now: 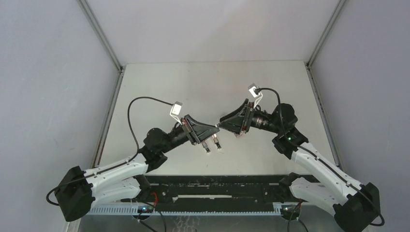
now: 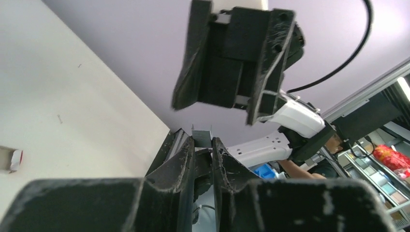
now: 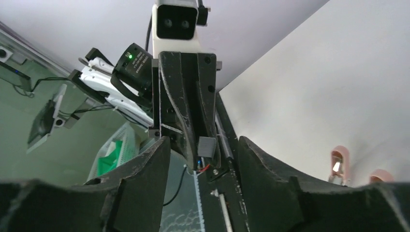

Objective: Load the staples into the stapler

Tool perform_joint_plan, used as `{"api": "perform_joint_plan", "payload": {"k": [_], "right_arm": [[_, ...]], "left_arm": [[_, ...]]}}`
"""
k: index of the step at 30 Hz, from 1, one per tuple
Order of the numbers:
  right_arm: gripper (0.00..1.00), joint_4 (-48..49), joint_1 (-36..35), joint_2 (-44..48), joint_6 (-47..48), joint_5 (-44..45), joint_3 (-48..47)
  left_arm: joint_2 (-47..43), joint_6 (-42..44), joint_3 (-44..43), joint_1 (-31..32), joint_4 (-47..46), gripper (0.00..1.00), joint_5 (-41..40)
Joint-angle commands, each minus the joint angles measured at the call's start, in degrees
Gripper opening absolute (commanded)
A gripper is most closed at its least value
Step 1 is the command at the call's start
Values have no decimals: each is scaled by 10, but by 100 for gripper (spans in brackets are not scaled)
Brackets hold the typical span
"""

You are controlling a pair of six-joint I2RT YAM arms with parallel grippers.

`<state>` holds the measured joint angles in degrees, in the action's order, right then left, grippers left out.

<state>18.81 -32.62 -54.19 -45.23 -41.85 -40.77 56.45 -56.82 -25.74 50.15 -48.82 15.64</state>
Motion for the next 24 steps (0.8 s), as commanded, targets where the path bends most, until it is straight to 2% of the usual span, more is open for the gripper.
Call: {"api": "perform_joint_plan", "payload": {"k": [1,4,7,11,16,24], "right_arm": [[54,-39,31,47,40,18,0],[56,-60,67,81,43,20,18],[57,-86,92,105,55,30,40],[56,-121,104,126,67,51,62],[55,-165,109,151,85,77,82],[55,-193,114,171,97,93,93]], "left_arm": [[-20,48,-10,5,102,19,-3],[-23,126,-21,18,239,19,-17],[2,242,-65,47,402,19,-59],[62,398,-118,107,516,19,-126],[134,485,-138,132,531,19,-132],[238,563,-199,142,557,20,-142]]}}
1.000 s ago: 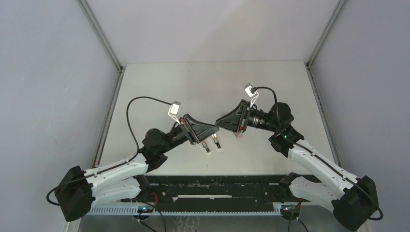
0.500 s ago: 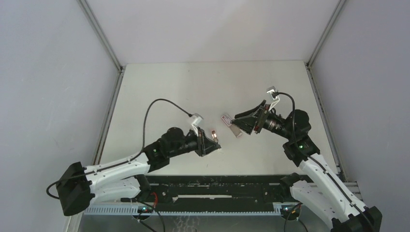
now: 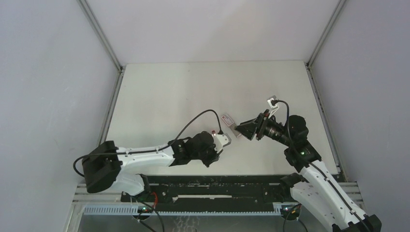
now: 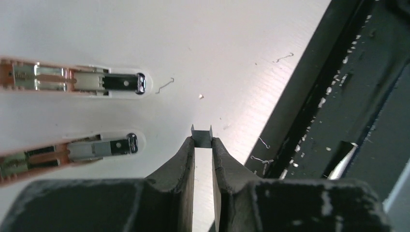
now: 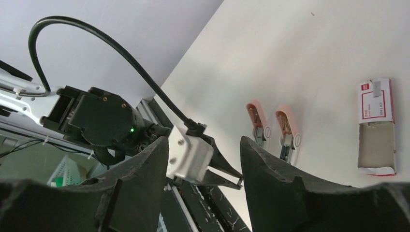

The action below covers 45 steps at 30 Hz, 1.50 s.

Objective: Load the staples into the stapler

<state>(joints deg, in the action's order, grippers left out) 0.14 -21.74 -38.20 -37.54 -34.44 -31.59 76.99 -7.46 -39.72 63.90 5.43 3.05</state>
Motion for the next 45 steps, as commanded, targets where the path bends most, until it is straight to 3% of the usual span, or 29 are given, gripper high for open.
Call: {"api": "perform_joint_plan", "payload": {"k": [1,11,24,36,45], "right_arm": [[55,-9,6,13,21,21,1],[54,-32,18,24,29,40,2],[54,-72,21,50,47,76,2],[54,-75,22,50,49,75,2],[54,-90,22,52,53,76,16]], "left_arm": [[45,75,-66,6,21,20,-18],[137,111,-122,28,63,20,-25],[203,135,-159,36,110,28,-49],[188,133,-143,37,82,41,-105],[170,113,-129,36,40,42,-182]]}}
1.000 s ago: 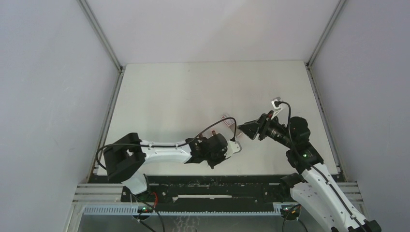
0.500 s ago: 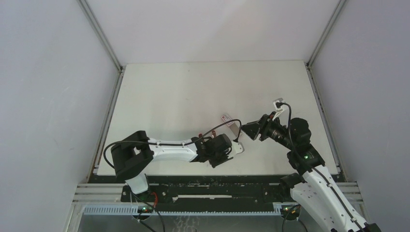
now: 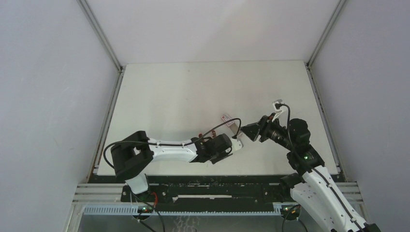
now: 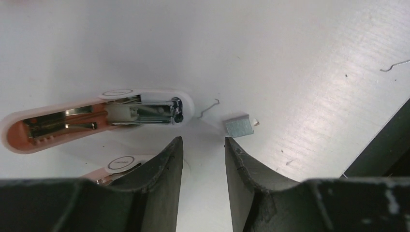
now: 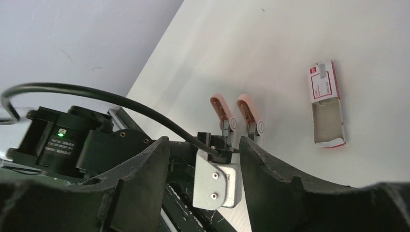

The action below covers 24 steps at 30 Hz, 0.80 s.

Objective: Load the staples into the stapler

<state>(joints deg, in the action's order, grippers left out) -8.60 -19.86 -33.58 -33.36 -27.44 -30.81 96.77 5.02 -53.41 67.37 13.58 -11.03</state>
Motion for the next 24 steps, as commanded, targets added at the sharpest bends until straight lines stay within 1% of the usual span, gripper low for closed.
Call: {"api": "perform_joint_plan", "payload": {"k": [1,6,9,12,14,18,20,22,24], "right_arm": [[54,-4,3,7,11,6,11],[55,-25,4,7,19,17,20],[51,-35,2,-3,30,26,25],[49,-60,-27,-21,57,69,26],[49,-75,-69,-45,72,115,23],[49,-93,-196,-114,97,228,3],[51,-96,-254,-156,111,285,-14],[51,-97,-295,-206,120,314,-29],[50,-100,-317,-258,124,328,-46]], "left_arm": [[-30,-16,9,0,-48,42,-40],[-63,-44,25,-4,-88,43,-33],[-122,-65,57,-18,-123,47,3],[-202,-94,94,-47,-147,52,54],[-254,-112,114,-76,-156,55,85],[-344,-166,147,-155,-167,58,124],[-374,-203,165,-212,-174,62,129],[-402,-243,192,-275,-191,67,128],[-427,-280,222,-320,-203,72,87]]}}
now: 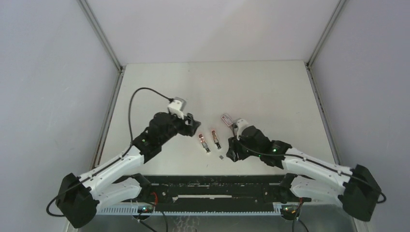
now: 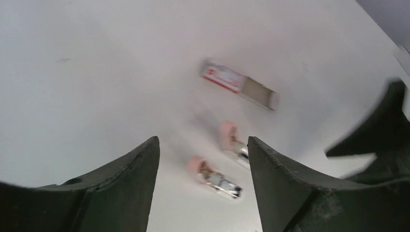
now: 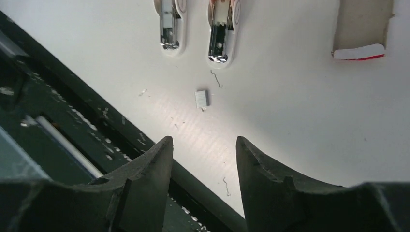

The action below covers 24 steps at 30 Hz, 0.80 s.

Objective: Load the staples into the stapler

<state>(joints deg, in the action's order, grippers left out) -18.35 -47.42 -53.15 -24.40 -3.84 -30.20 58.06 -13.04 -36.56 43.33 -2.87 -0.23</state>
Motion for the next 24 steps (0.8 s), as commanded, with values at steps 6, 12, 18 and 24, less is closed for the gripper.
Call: {"api": "perform_joint_plan", "payload": {"k": [6,12,18,24], "right_arm": [[47,-3,-93,-191,62,116,-107],[43,-13,-110,-278,84,116,-159],[42,-18,-121,-334,93,121,-183],[35,-18,-133,-359,90,123,-197]], "left_arm": [[-88,-113,151,-128,-99,78,-127],[-128,-82,179,-130,-101,78,-164],[-140,-71,179,-131,-96,78,-170],[-147,-67,179,-130,-92,79,-173]]}}
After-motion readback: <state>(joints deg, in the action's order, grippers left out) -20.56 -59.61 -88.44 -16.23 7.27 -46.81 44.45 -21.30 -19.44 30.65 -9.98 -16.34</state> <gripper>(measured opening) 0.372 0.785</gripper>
